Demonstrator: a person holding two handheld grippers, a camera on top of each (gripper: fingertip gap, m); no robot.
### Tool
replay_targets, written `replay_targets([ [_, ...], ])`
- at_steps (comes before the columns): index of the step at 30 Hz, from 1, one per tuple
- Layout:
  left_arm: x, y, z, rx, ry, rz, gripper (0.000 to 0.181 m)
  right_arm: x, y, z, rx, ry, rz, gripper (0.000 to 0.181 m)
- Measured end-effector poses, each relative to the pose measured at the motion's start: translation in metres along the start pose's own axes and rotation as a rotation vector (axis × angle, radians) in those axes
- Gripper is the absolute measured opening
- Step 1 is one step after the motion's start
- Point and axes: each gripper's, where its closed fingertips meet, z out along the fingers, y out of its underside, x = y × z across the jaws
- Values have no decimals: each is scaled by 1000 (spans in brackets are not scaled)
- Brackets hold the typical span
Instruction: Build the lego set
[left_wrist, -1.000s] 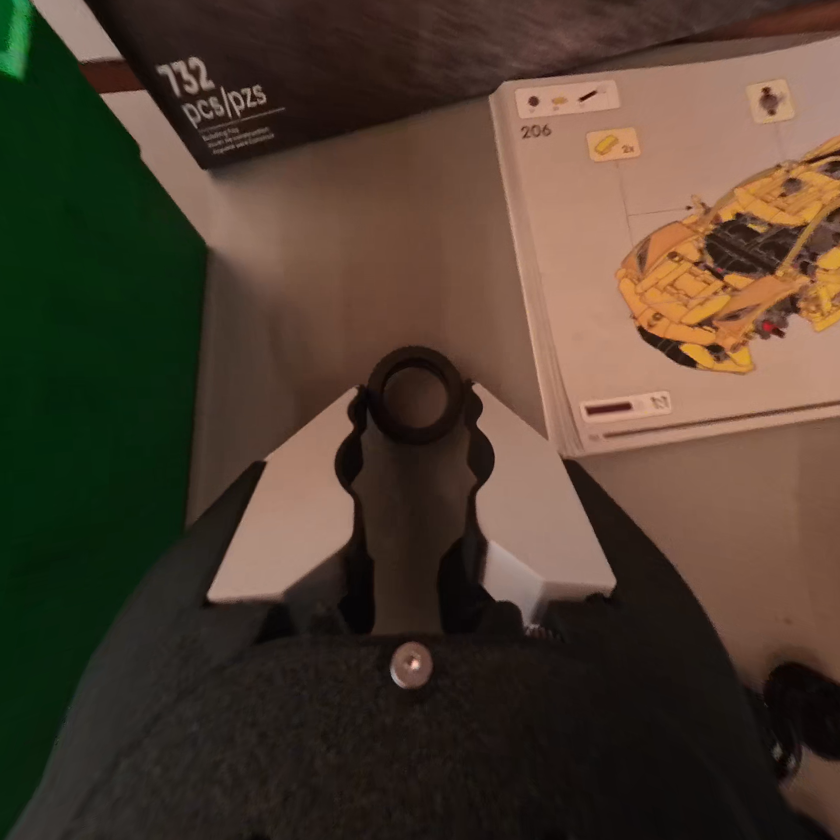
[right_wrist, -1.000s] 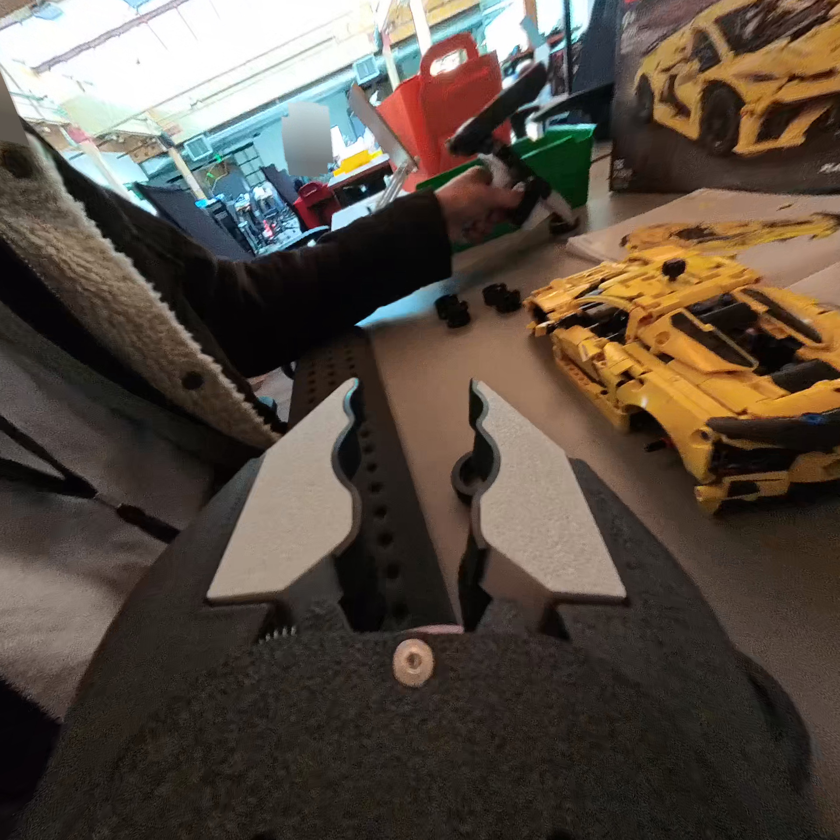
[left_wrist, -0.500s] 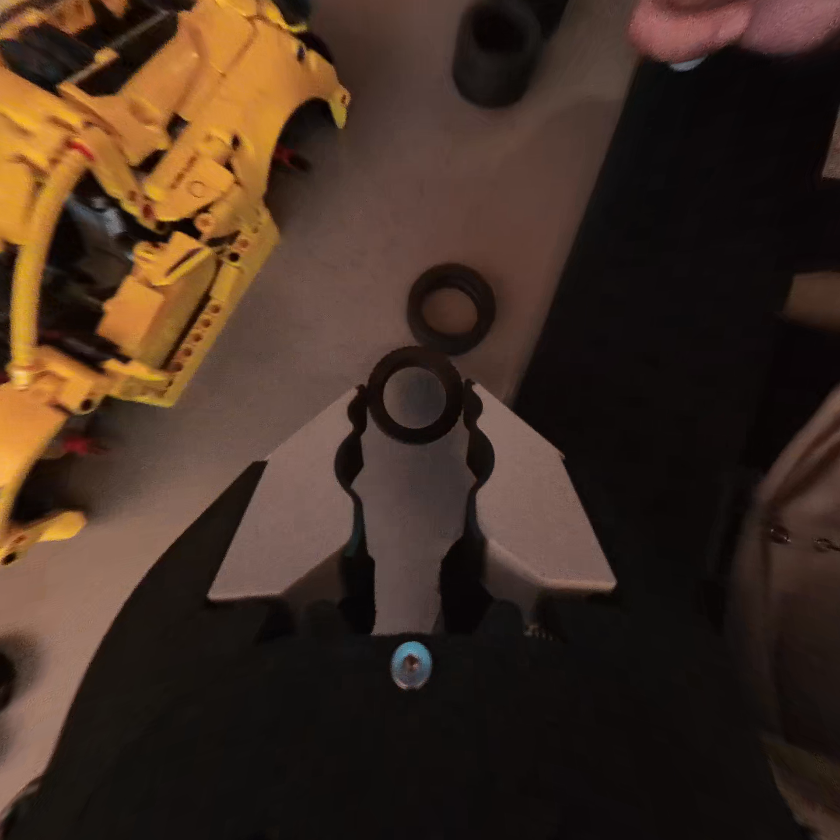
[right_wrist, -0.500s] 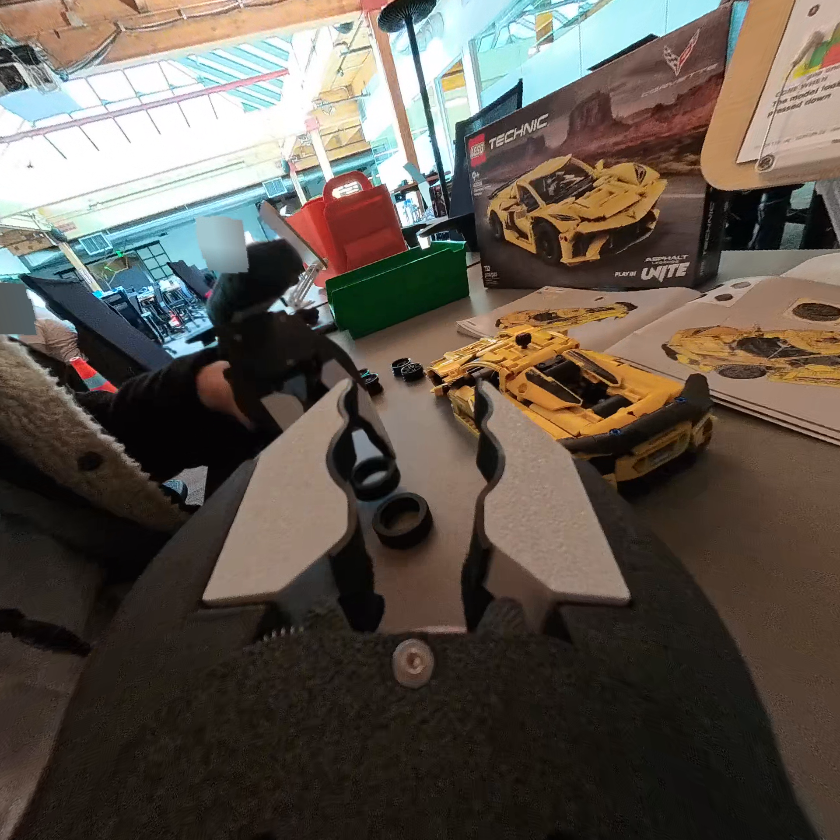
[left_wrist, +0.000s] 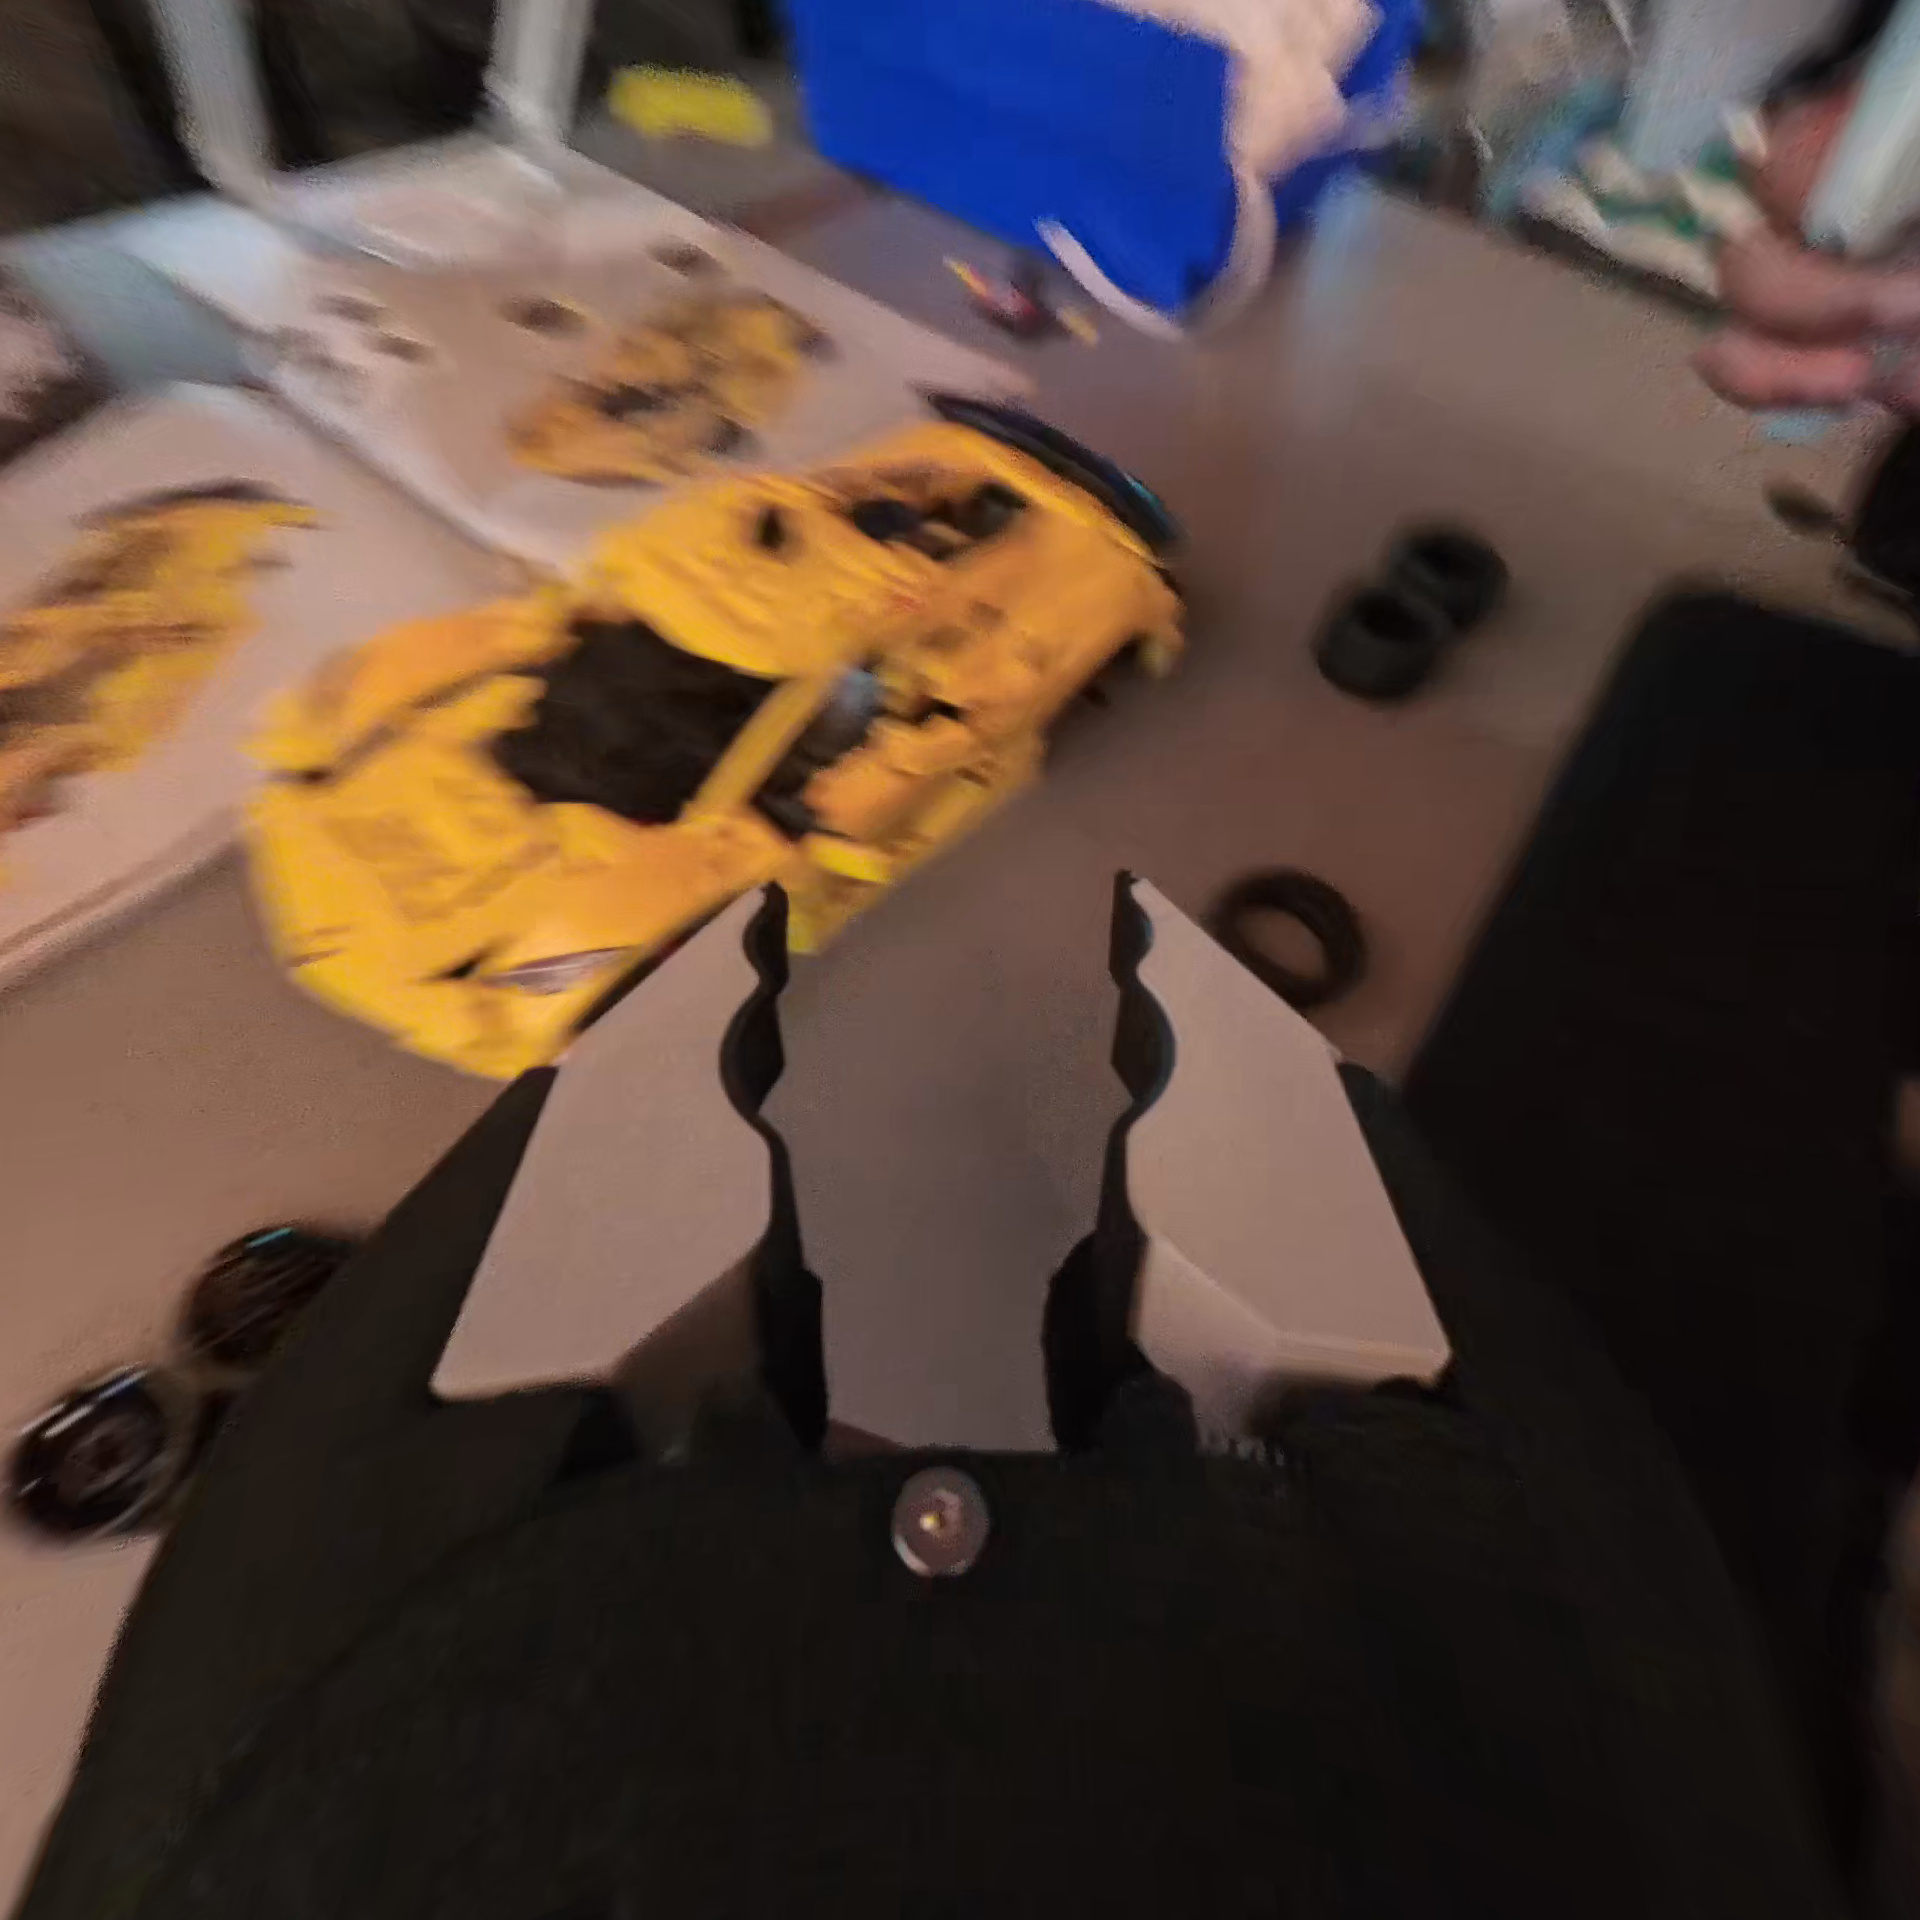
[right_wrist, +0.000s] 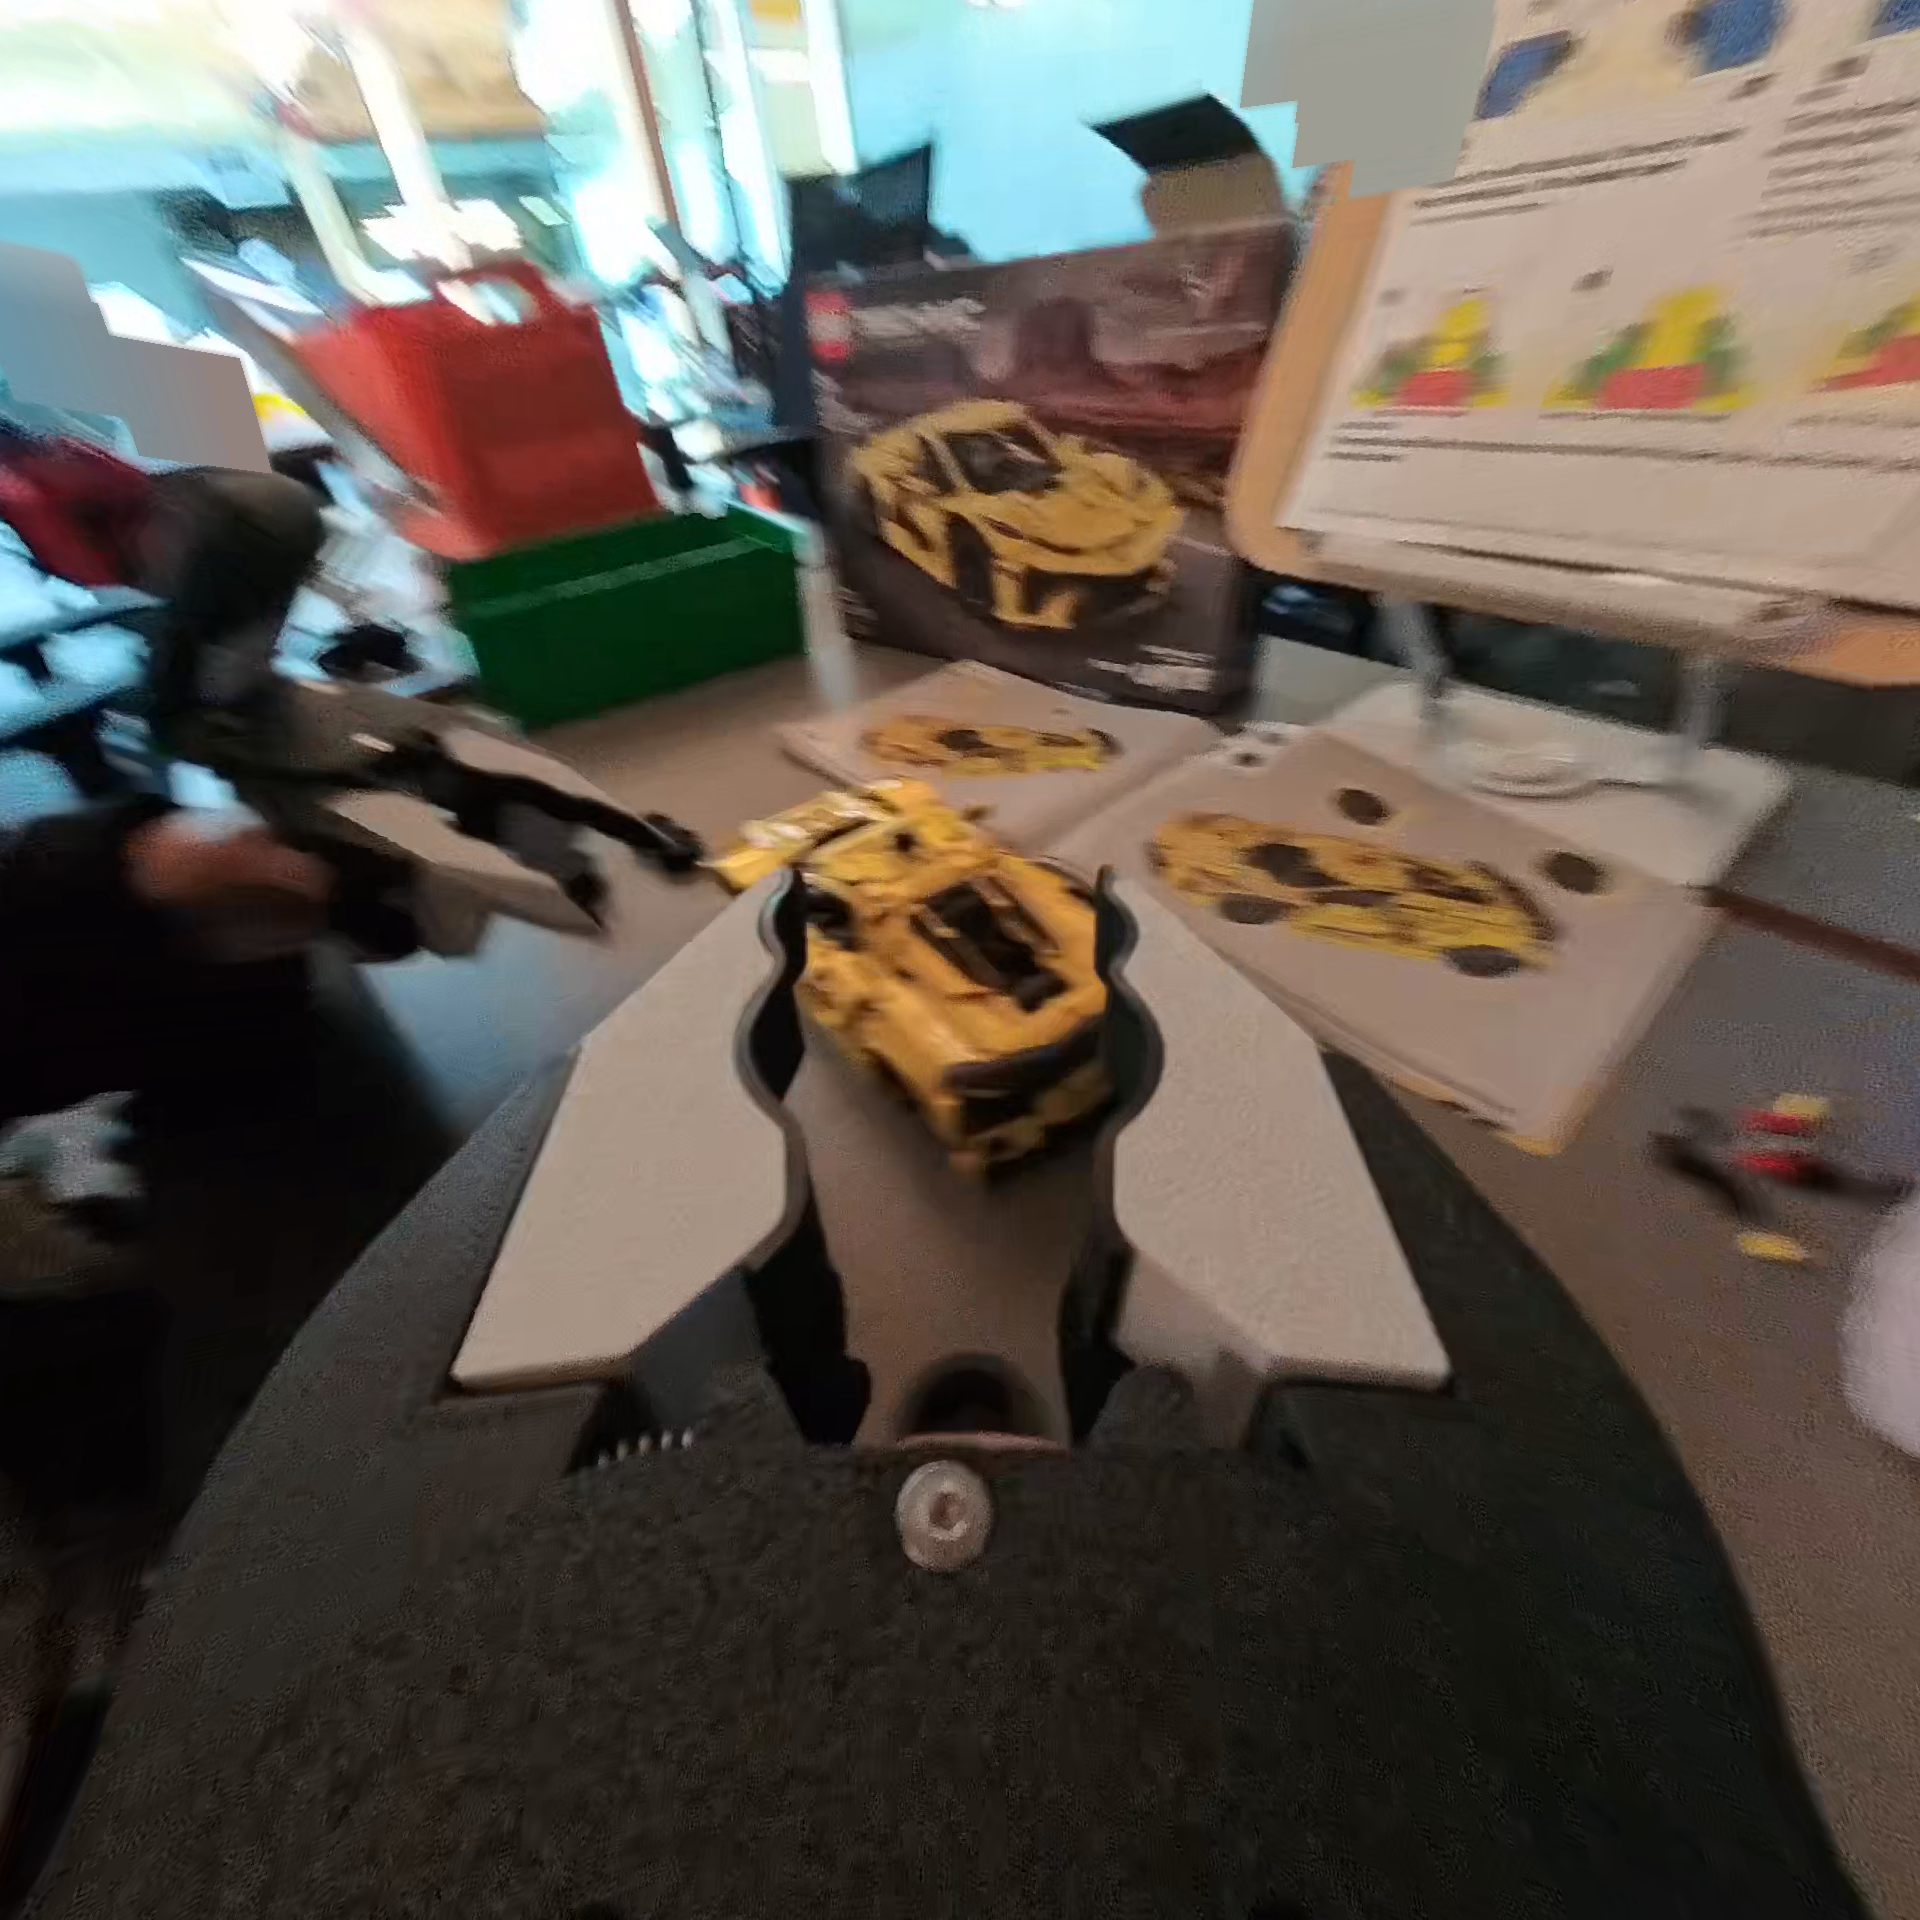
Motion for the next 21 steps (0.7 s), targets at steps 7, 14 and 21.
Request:
replay_targets([
  [7,-81,-39,-41,338,-102,-263,46,88,7,56,-165,220,116,53],
  [14,-78,-54,-52,498,29,-179,29,153,36,57,-155,510,-27,50],
  [21,-79,-38,-31,388,-1,-122,30,143,72,75,-269,440,-59,49],
])
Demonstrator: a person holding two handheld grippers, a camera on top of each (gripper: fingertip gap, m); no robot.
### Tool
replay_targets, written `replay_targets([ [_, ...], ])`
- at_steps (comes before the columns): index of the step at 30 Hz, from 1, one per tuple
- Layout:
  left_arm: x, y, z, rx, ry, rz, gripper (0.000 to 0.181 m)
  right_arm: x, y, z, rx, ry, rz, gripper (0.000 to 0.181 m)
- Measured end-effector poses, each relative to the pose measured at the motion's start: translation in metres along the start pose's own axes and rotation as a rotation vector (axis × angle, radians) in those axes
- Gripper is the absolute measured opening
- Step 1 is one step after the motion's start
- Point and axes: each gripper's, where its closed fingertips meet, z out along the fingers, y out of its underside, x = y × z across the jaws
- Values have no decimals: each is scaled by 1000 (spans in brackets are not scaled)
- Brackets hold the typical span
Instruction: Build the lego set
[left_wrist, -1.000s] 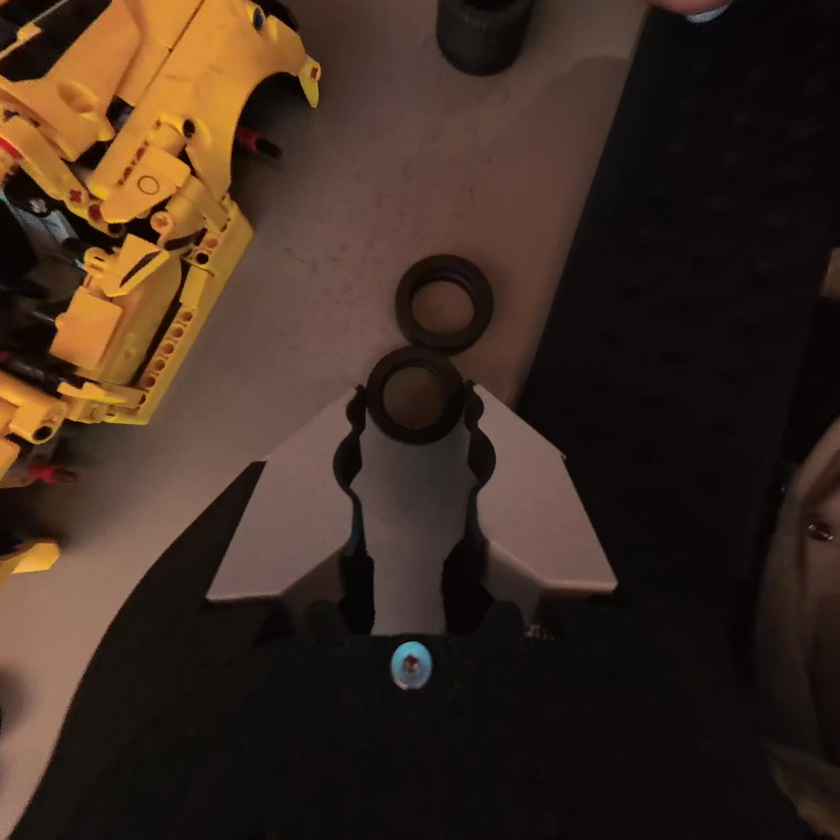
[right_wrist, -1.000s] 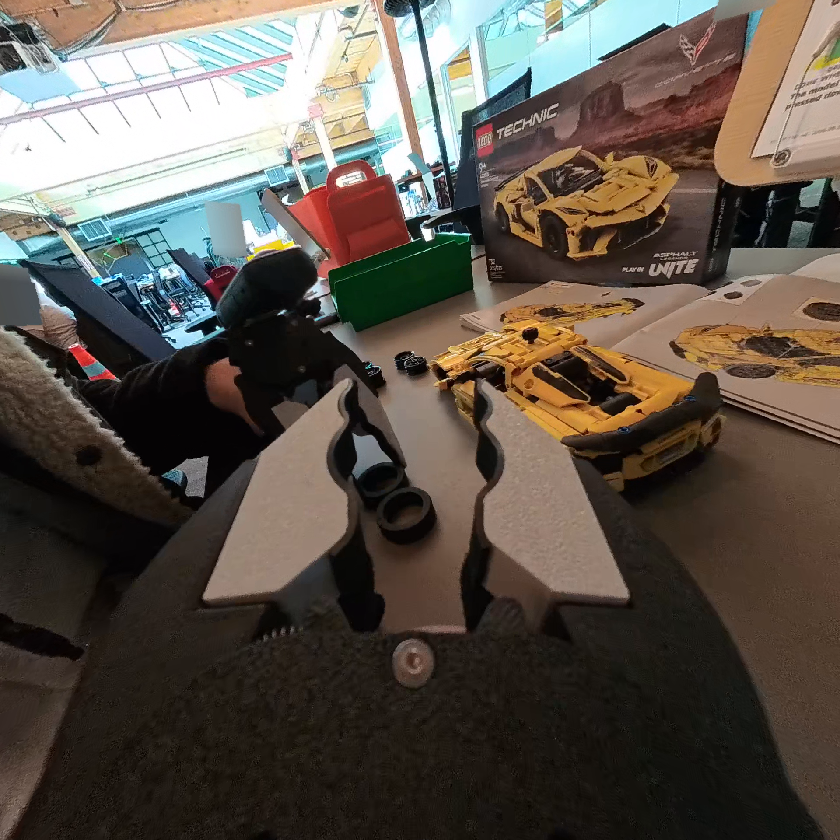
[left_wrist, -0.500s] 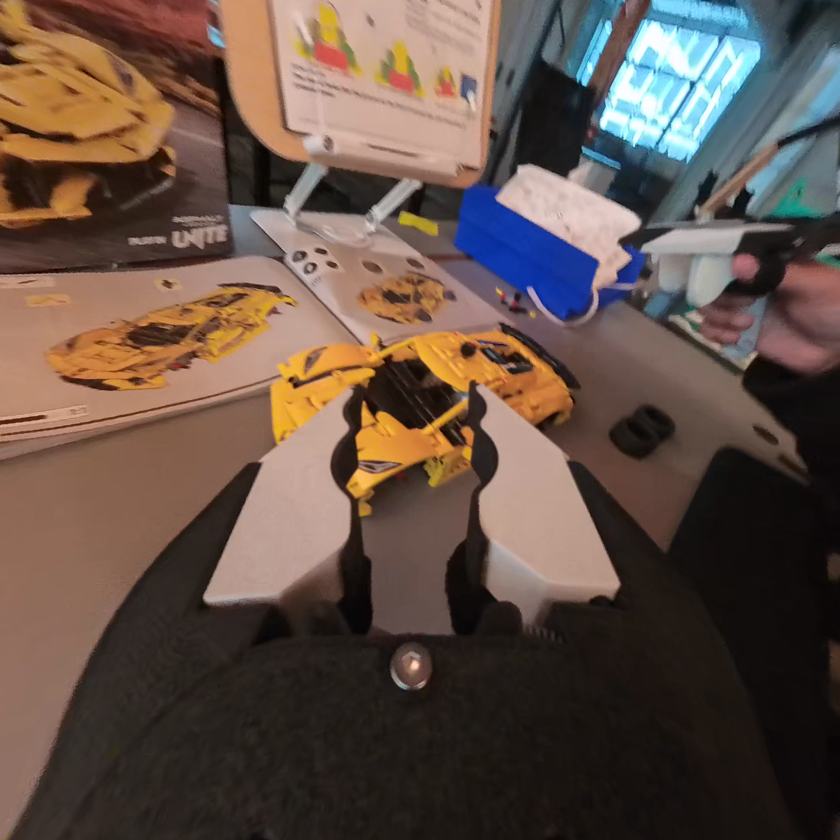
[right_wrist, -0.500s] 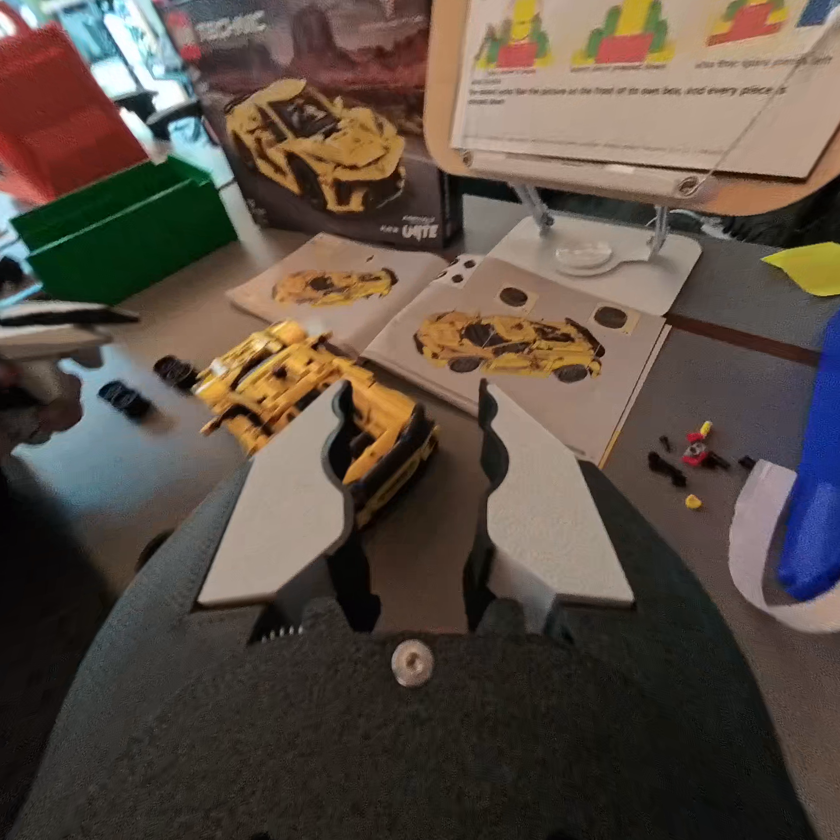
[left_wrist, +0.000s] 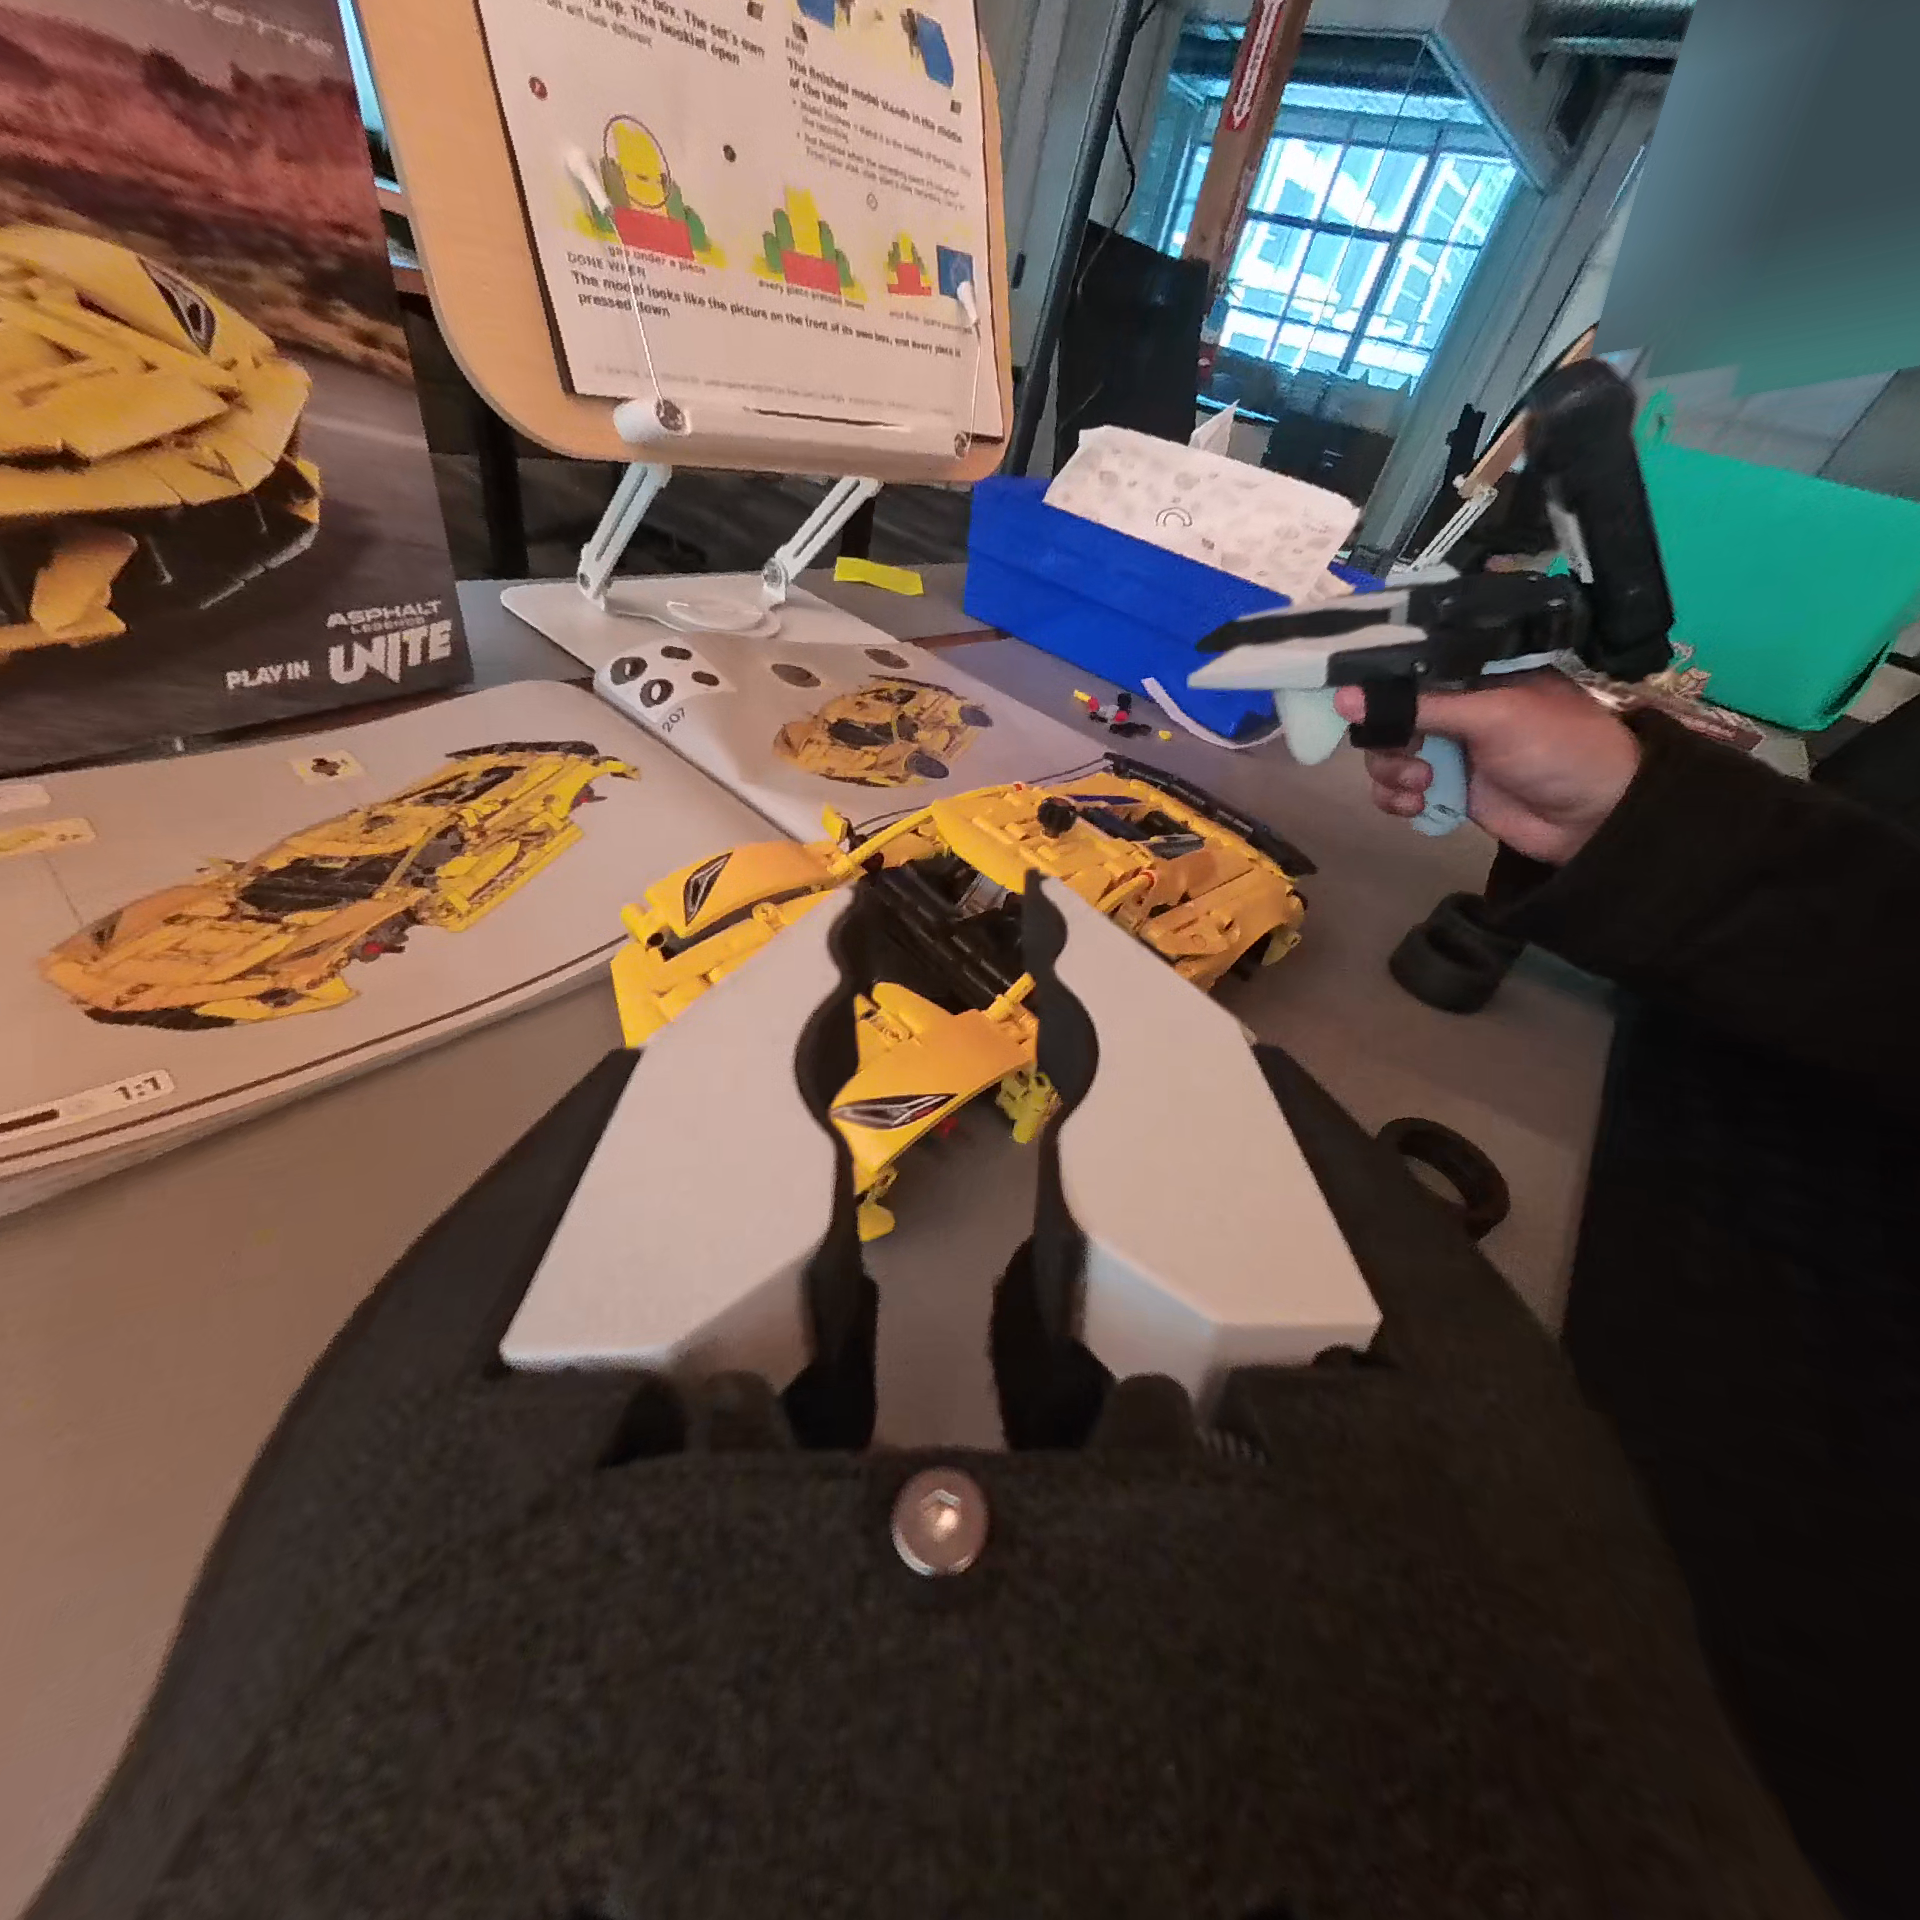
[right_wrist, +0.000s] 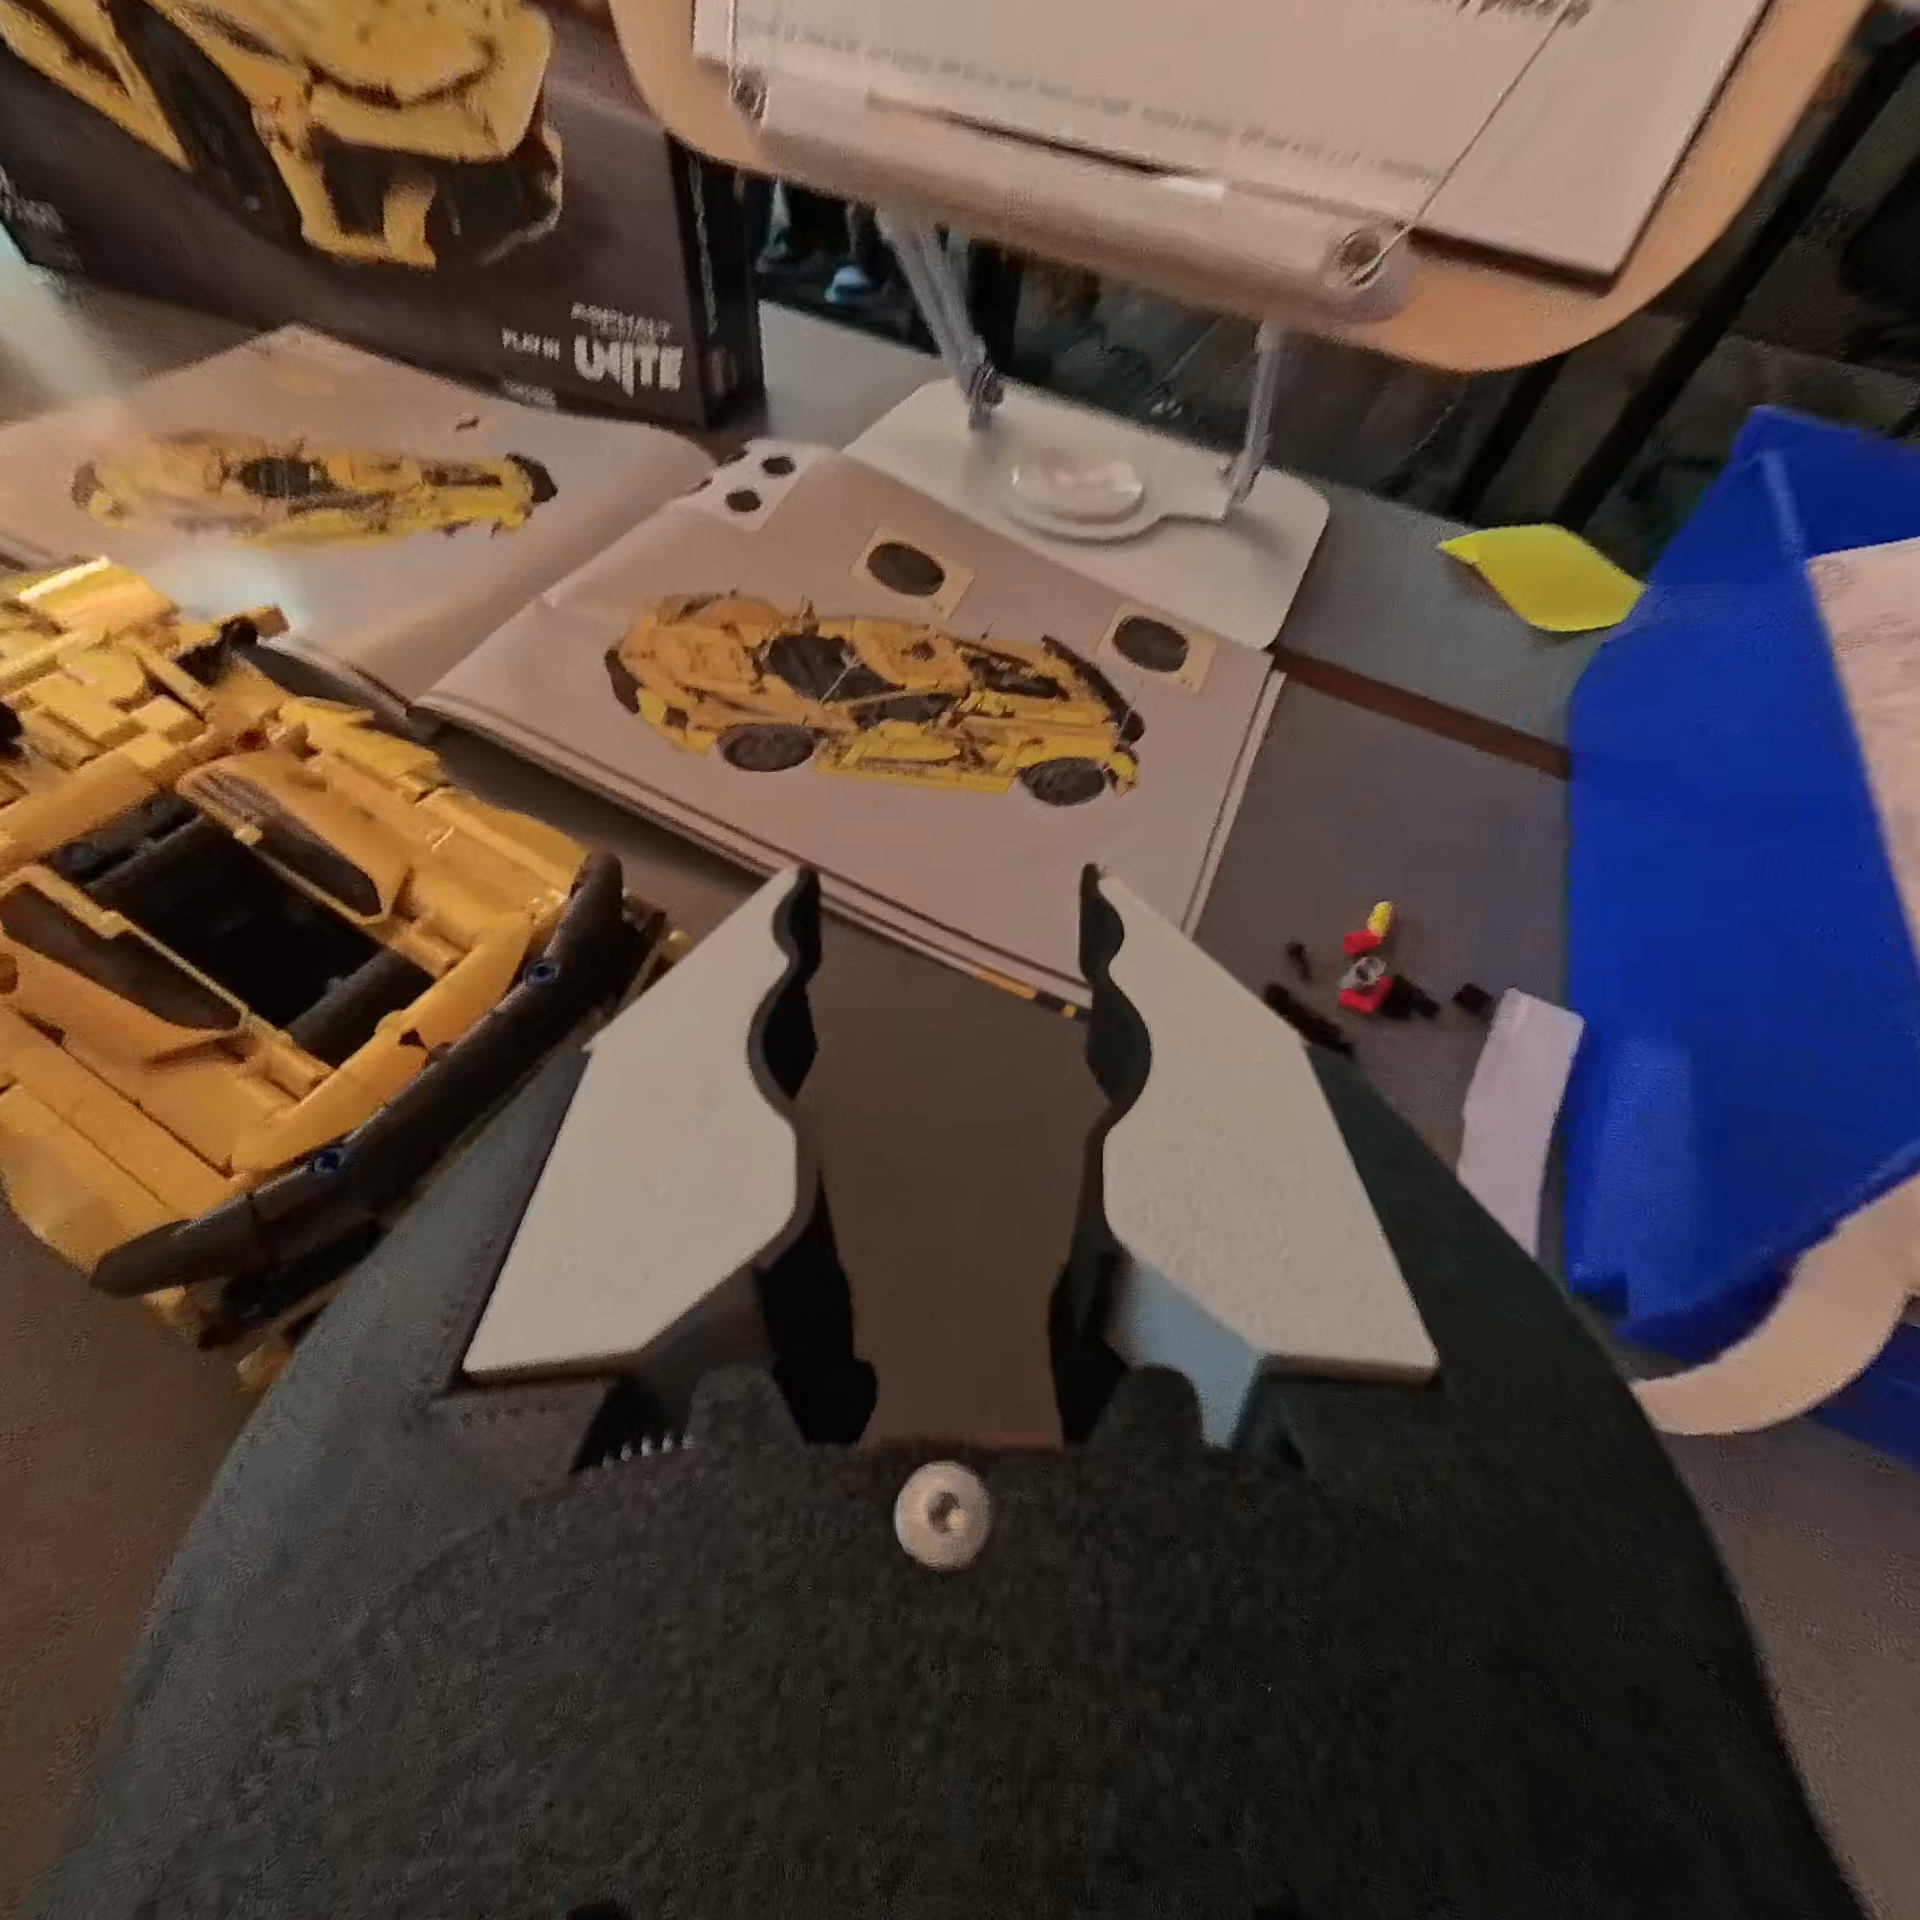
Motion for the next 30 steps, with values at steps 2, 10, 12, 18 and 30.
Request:
replay_targets([
  [2,0,-6,-3,37,-15,32,30,-7,0,1,-7,-21,-1,49],
  [10,-7,-3,-3,33,-57,51,29,-6,-9,-3,45,-25,28,44],
  [12,-8,-3,-3,39,-64,48,29,-7,-7,-1,47,-56,80,44],
  [18,-25,-59,-49,351,-109,1,27,-17,-9,-1,56,-93,75,44],
  [30,-89,-1,-67,-53,-322,-144,32,-30,-30,-17,151,-123,52,39],
])
